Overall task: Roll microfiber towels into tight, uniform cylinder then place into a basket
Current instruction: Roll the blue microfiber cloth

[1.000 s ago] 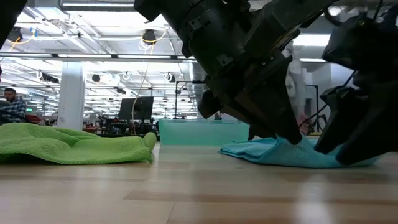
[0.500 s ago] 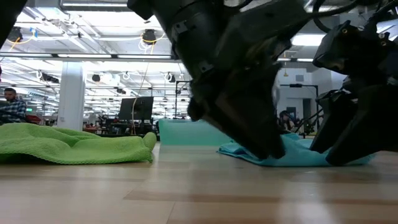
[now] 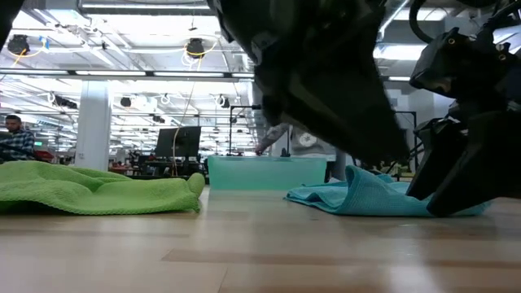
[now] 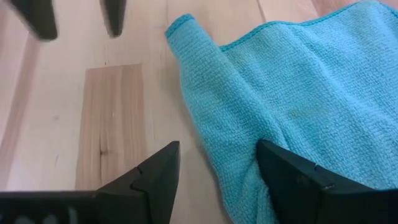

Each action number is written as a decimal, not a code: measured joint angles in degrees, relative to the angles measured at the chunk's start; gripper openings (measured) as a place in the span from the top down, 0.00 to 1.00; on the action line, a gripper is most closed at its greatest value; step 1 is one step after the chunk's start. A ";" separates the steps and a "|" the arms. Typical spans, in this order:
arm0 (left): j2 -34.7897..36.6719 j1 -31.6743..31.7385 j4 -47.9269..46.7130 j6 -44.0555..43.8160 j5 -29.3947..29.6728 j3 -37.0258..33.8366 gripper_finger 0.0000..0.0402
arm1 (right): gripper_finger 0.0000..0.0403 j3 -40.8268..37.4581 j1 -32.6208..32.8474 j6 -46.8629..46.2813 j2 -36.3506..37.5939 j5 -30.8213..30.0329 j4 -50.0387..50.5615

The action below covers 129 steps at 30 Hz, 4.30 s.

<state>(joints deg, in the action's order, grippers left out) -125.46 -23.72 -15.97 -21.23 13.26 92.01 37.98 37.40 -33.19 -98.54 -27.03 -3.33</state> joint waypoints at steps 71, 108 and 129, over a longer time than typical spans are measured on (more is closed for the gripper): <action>-5.05 -0.38 -0.46 9.49 11.04 4.94 0.69 | 0.41 -0.04 0.75 -2.42 -0.04 -0.20 -0.04; -4.92 3.79 6.26 8.61 7.01 -1.67 0.69 | 0.41 -0.04 0.75 -2.44 -0.04 -0.07 -0.32; -4.53 5.72 6.14 -0.13 -3.44 -5.60 0.69 | 0.41 -0.04 2.18 -3.53 1.04 0.22 0.51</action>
<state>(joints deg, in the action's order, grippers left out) -130.00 -18.00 -9.83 -21.36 9.82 86.41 37.93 39.58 -36.73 -97.51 -26.81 -2.82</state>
